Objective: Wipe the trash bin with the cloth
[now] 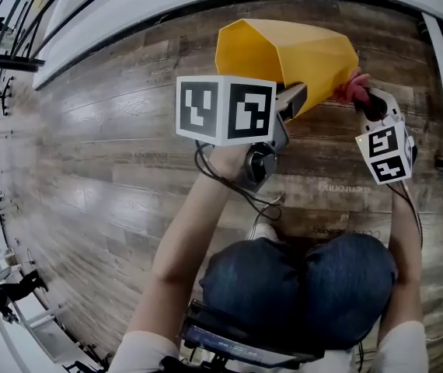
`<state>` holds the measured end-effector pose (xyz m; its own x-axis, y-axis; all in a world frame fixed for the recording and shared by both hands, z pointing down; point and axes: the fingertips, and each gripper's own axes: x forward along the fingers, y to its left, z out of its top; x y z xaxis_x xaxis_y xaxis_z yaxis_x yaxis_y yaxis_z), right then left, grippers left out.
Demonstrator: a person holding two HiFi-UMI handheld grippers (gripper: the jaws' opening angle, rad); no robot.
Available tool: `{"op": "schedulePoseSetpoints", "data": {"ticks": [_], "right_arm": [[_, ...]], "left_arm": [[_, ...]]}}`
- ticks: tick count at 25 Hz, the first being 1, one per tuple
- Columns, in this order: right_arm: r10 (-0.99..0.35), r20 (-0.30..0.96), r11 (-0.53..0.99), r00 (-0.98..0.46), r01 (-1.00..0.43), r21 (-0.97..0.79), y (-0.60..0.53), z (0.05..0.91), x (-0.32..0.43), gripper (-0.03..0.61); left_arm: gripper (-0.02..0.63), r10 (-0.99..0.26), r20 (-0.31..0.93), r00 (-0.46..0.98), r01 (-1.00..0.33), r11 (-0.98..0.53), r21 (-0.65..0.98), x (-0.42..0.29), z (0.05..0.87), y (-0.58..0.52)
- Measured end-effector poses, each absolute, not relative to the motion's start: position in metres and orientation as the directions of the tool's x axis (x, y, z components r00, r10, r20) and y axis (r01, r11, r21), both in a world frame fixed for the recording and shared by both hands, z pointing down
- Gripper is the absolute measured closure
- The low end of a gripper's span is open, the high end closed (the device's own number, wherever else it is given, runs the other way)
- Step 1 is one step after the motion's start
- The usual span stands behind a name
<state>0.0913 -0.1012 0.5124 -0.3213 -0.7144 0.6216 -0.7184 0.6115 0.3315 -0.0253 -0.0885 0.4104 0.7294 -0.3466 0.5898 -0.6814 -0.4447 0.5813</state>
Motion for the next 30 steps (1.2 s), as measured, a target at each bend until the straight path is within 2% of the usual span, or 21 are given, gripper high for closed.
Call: {"op": "schedulePoseSetpoints", "data": {"ticks": [8,12,17,25,28,30], "right_arm": [[-0.783,0.504,0.562,-0.364,-0.762,0.323,-0.091,0.464,0.095,0.534],[-0.788,0.500,0.548,-0.359,-0.779,0.305,-0.088,0.462,0.104,0.534],[-0.787,0.512,0.532,-0.344,-0.799,0.282,-0.075,0.467,0.118,0.534],[-0.765,0.553,0.521,-0.330,-0.822,0.230,-0.048,0.491,0.134,0.535],[-0.756,0.565,0.513,-0.332,-0.835,0.197,-0.039,0.504,0.140,0.534],[-0.751,0.568,0.507,-0.337,-0.845,0.170,-0.034,0.514,0.145,0.534]], "left_arm": [[0.595,-0.252,0.704,0.664,-0.656,-0.648,0.387,0.016,0.402,-0.094],[0.596,-0.192,0.782,0.593,-0.573,-0.783,0.243,0.043,0.401,-0.091],[0.594,-0.175,0.847,0.502,-0.430,-0.900,0.068,0.074,0.407,-0.070],[0.586,-0.256,0.872,0.417,-0.228,-0.958,-0.173,0.103,0.420,-0.045],[0.583,-0.306,0.851,0.427,-0.114,-0.952,-0.285,0.112,0.422,-0.036],[0.579,-0.326,0.821,0.469,-0.084,-0.942,-0.326,0.120,0.417,-0.034]]}}
